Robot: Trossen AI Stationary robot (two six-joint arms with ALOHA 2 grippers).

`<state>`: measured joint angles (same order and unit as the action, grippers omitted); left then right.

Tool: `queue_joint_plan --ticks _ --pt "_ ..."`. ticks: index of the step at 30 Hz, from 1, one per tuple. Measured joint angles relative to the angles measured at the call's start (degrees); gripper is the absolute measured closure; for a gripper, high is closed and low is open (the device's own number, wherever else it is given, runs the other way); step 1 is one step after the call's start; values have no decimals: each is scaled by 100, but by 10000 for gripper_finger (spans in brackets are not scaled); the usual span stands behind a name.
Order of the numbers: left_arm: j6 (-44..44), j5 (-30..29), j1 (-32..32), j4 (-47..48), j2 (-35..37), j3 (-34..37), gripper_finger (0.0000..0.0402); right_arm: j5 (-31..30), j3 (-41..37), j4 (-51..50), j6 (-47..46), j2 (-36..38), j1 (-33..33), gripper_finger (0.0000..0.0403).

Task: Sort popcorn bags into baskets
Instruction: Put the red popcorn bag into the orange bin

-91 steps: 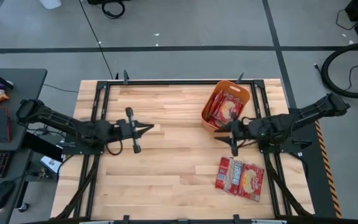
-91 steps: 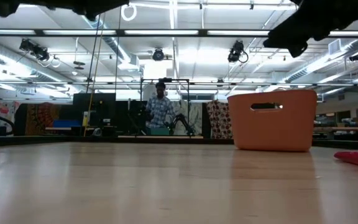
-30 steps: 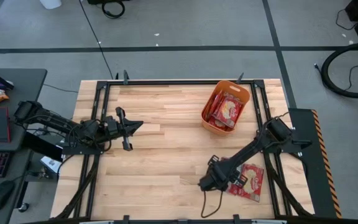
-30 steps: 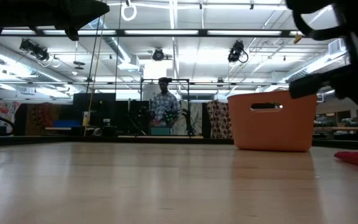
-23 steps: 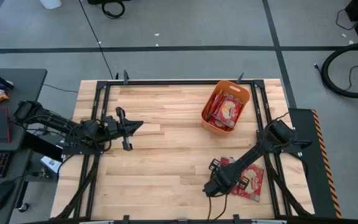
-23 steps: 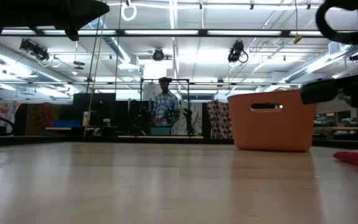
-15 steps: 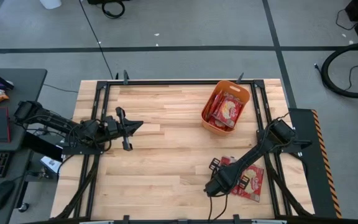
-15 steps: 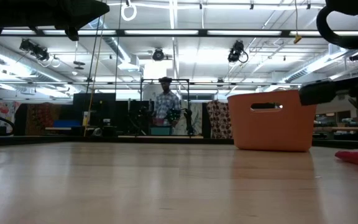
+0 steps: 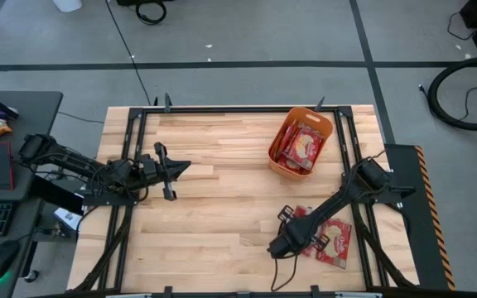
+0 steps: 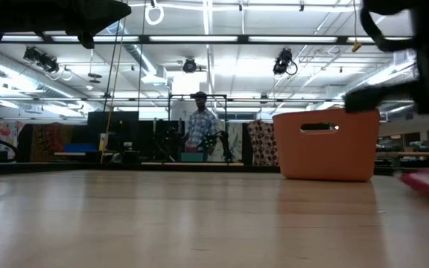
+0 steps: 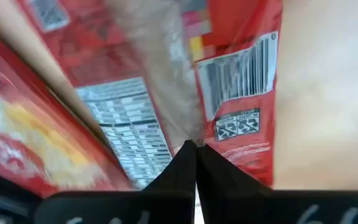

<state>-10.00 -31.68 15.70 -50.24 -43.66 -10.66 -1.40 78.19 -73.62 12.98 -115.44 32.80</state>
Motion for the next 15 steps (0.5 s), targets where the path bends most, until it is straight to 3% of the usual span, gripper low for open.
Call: queue_joint_plan --ticks 8,15 --pt "0 0 0 -2 2 0 390 -789 1142 -1658 -374 102 -261 398" --pt "2 -2 0 -3 -20 0 390 -2074 1171 -1610 -440 1251 -548 398"
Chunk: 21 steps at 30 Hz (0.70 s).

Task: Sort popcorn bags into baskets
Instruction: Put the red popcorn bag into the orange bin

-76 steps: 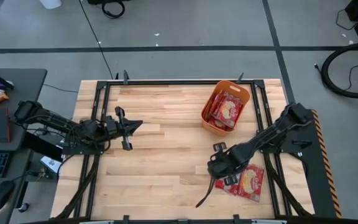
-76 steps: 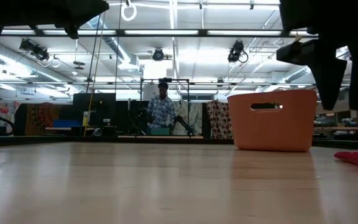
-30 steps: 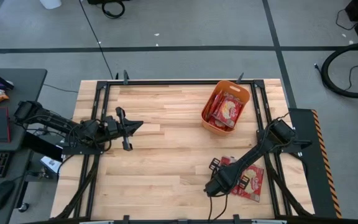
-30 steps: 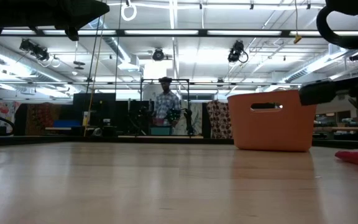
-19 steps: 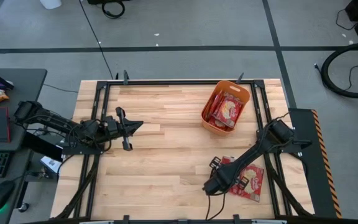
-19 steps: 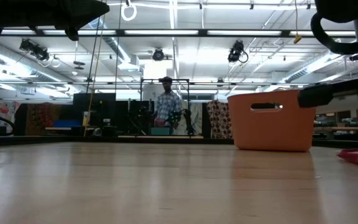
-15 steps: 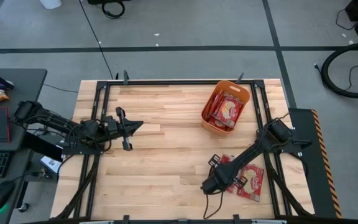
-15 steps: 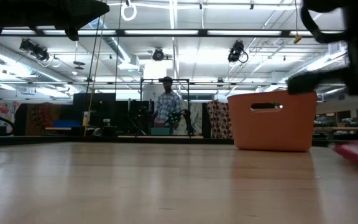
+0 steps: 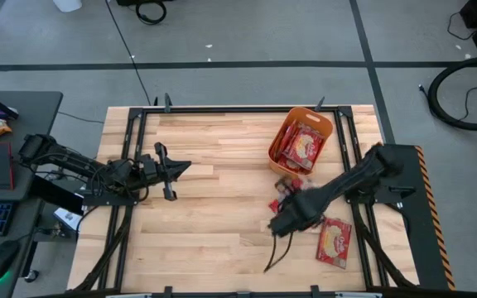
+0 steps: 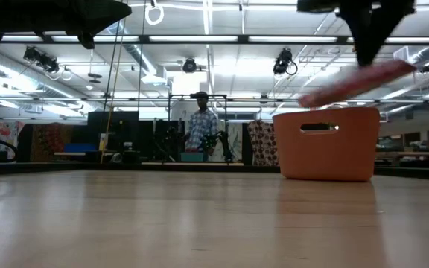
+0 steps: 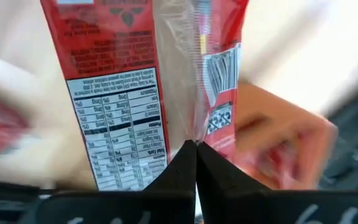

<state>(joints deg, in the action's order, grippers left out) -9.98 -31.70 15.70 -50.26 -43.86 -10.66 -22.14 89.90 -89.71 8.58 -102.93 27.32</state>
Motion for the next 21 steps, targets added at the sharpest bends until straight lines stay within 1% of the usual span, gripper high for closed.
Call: queue_joint_plan --ticks 4,8,11,15,21 --pt "0 2 2 1 0 -1 390 -875 -116 -31 153 829 -242 398" --pt "-2 1 1 0 0 0 390 -1436 -276 37 698 1520 -597 398" --pt "-1 2 1 0 0 0 390 -1613 -516 89 1064 1925 -1001 395" --pt "-11 0 0 0 0 0 390 -1737 -1000 223 1674 2257 -1564 389" --pt "-11 1 2 -2 0 0 390 -1727 -1914 1025 3097 2490 -2525 390"
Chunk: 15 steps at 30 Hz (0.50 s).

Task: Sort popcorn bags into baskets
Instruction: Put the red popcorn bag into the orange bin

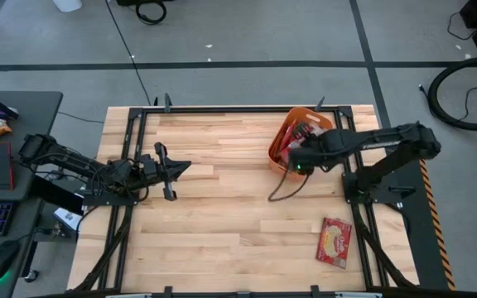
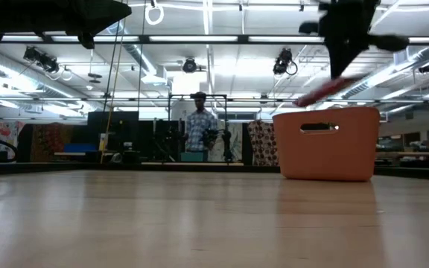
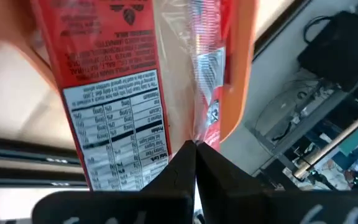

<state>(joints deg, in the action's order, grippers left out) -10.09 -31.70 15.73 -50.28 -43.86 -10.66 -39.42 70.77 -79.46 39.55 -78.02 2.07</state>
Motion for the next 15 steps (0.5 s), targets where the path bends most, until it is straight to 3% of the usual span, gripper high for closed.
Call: queue_joint_plan --ticks 8,12,15 --pt "-4 -1 -1 0 0 0 390 490 -1171 2013 2001 -13 -1656 351" --pt "-8 1 -1 4 0 0 390 171 -1269 2529 2020 -171 -2201 298" --pt "-7 1 0 5 0 0 390 -177 -1060 2500 1515 -211 -2192 260"
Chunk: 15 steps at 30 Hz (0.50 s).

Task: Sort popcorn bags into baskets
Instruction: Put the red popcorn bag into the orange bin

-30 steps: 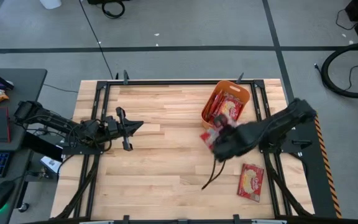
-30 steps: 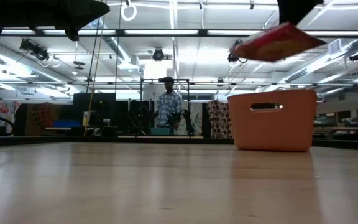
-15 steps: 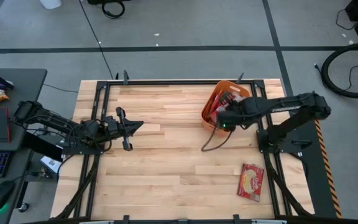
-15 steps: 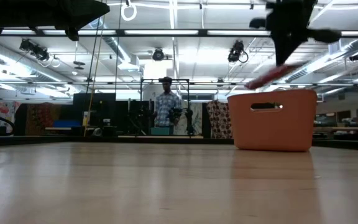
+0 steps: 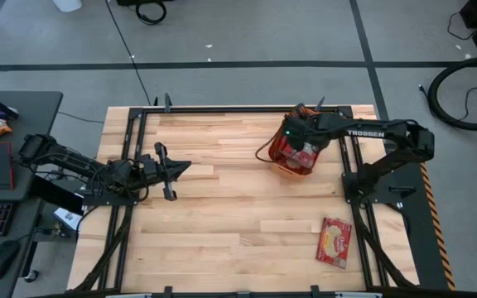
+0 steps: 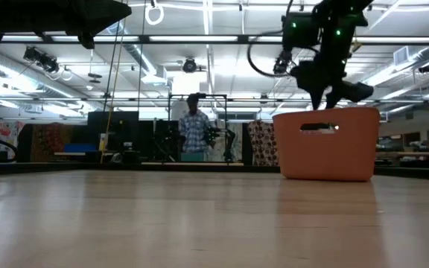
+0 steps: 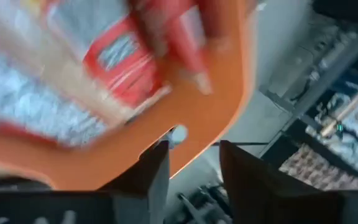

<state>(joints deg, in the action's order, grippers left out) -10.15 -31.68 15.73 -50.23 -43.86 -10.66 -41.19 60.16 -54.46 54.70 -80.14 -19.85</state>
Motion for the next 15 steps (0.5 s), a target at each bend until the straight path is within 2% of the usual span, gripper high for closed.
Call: queue_joint_plan --ticks 3,7,10,15 --pt "-2 -2 0 0 0 0 390 85 273 -175 -942 0 286 237" --pt "-2 -2 0 0 0 0 390 381 644 -717 -2222 0 847 225" --pt "-2 -2 0 0 0 0 390 1228 933 -915 -3157 2 1353 225" --pt "-2 -2 -2 0 0 0 390 2716 1169 -617 -4264 2 2249 226"
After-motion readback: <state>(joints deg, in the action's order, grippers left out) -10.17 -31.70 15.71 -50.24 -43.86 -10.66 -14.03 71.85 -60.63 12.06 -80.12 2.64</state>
